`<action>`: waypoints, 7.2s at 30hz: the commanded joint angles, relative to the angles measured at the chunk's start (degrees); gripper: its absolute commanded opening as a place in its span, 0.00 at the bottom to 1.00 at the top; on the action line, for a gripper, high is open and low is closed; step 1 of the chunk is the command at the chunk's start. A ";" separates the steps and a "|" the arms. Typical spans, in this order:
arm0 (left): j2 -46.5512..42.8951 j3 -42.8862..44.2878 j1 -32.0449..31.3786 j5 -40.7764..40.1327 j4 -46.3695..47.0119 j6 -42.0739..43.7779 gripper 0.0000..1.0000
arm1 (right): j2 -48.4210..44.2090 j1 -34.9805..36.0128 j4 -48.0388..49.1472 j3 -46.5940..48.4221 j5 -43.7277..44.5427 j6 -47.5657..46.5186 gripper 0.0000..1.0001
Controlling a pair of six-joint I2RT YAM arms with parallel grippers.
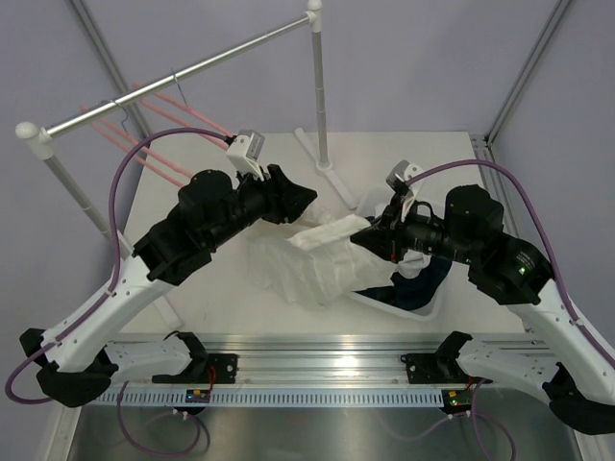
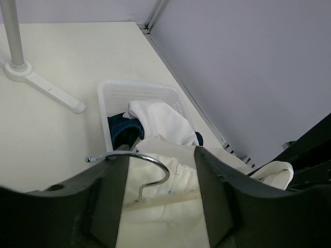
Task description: Remove the skirt from the hanger
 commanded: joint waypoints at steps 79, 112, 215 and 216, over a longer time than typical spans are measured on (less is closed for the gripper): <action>-4.66 9.22 0.17 12.94 7.36 -14.76 0.00 | 0.45 2.02 -2.96 1.98 29.58 7.26 0.00; -16.62 9.75 0.08 9.52 -2.76 -11.69 0.00 | 28.86 -19.24 -5.41 64.58 29.25 -11.92 0.00; 0.86 7.72 0.08 4.78 -8.81 -1.41 0.00 | 4.69 -19.16 -24.66 22.04 -21.73 14.98 0.96; 1.39 8.77 0.08 4.86 -9.60 -0.80 0.00 | 4.77 -19.16 -24.66 22.30 -23.30 14.89 0.95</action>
